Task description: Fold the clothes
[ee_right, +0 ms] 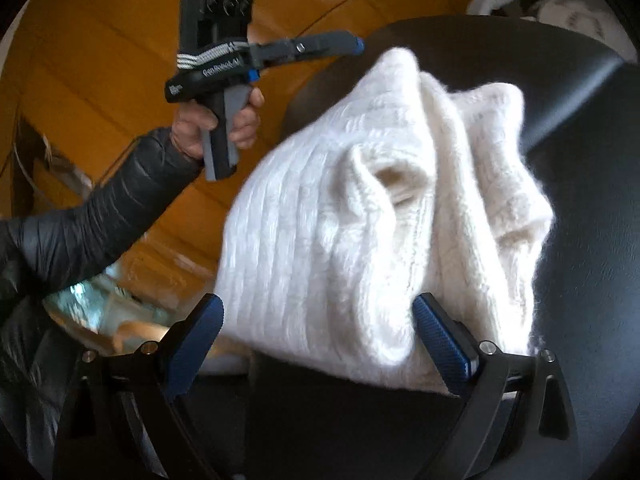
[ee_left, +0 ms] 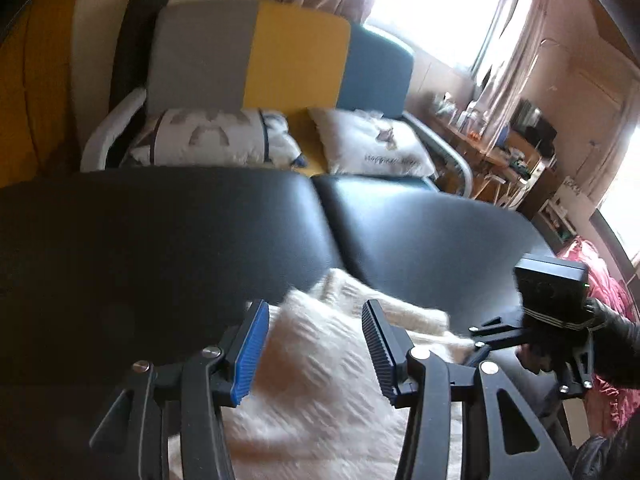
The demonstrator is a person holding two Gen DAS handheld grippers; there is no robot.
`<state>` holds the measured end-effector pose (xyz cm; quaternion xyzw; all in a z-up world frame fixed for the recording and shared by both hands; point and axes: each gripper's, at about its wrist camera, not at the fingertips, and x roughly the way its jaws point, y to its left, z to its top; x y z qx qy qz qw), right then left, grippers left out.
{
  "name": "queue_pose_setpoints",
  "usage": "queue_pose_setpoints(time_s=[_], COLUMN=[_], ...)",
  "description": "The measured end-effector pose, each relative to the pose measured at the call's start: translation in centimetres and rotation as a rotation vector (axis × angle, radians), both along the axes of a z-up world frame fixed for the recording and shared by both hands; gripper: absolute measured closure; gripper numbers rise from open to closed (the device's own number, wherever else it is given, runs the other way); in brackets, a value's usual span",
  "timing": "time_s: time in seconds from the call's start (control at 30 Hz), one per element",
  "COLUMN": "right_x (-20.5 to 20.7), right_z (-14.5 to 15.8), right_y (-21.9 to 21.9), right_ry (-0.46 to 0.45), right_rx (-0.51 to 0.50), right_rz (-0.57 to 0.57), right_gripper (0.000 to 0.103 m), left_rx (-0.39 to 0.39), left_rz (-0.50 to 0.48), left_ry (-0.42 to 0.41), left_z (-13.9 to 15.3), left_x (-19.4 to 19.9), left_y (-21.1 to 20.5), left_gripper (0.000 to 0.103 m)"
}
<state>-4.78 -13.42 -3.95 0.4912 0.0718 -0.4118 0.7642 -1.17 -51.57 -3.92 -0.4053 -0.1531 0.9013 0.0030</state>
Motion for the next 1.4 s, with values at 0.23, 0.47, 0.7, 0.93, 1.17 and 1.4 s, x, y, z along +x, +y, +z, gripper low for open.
queue_pose_setpoints(time_s=[0.23,0.47,0.7,0.93,1.17,1.4], right_x=[1.7,1.8,-0.1,2.3,3.9,1.2], right_z=[1.1,1.3,2.6,-0.3,1.9,-0.7], right_y=[2.9,5.7,8.7,5.5,3.8,4.7], right_ry=[0.137,0.304,0.238,0.282,0.372,0.345], right_rx=[-0.005,-0.009,-0.034,0.004,-0.062,0.046], right_rz=[-0.069,-0.138,-0.217,-0.219,-0.207,-0.287], right_gripper=[0.034,0.067,0.050,0.052,0.084,0.081], left_rx=[0.073,0.035,-0.004,0.052,0.155,0.169], left_rz=[-0.096,-0.076,-0.053,-0.001,0.042,0.082], left_ry=[-0.102,-0.096,0.075,0.208,0.420,0.258], left_z=[-2.6,-2.4,0.1,2.0,5.3,1.2], left_x=[-2.3,-1.7,1.3,4.5,5.2,-0.7], left_y=[-0.1,0.6,2.3,2.1,1.3,2.1], left_gripper=[0.054,0.084,0.094,0.095,0.103,0.103])
